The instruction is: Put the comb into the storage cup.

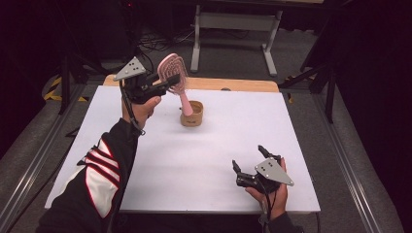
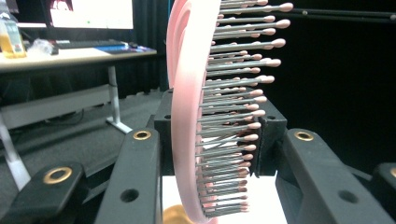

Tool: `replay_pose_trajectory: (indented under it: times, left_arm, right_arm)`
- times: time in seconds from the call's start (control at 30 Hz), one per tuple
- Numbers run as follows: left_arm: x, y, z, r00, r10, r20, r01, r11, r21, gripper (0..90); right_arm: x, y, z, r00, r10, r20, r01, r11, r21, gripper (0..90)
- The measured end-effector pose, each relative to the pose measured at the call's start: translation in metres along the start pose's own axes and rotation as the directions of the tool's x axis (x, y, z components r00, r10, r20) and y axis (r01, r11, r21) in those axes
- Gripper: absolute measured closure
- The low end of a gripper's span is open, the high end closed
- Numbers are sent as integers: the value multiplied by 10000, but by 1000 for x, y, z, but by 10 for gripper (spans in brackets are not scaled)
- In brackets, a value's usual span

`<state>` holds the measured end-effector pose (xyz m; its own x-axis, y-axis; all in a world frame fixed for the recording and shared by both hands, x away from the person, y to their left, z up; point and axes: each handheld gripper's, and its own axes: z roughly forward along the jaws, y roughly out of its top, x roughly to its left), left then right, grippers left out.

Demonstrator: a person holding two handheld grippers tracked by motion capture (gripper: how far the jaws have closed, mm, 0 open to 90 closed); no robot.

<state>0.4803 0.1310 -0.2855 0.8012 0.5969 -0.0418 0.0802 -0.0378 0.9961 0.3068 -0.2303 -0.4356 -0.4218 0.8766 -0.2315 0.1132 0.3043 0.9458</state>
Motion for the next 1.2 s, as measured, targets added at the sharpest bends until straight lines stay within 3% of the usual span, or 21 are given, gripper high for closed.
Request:
replay_pose_trajectory:
  times: [0.13,0.27,0.53,0.87,1.03,1.2]
  left_arm:
    - [-3,16,14,9995,304,-89,-302,9993,214,636]
    - [-6,21,29,9985,533,-99,-527,9973,517,637]
    - [-6,11,65,9950,899,-433,-830,9865,1409,636]
    - [3,-14,90,9962,514,-710,-370,9808,1917,636]
    - [4,-22,94,9968,369,-707,-211,9770,2121,636]
    - [8,-26,93,9966,85,-824,87,9784,2066,636]
  right_arm:
    - [1,1,-1,10000,-88,-19,88,9999,-63,64]
    - [0,2,-2,10000,-62,-8,62,9999,-126,64]
    - [0,2,-2,9999,-89,-80,88,9998,-174,64]
    - [-1,2,-2,9998,-113,-149,110,9997,-210,64]
    - [-1,2,-2,9998,-122,-171,118,9997,-200,65]
    - [0,2,-1,9998,-124,-178,121,9998,-164,64]
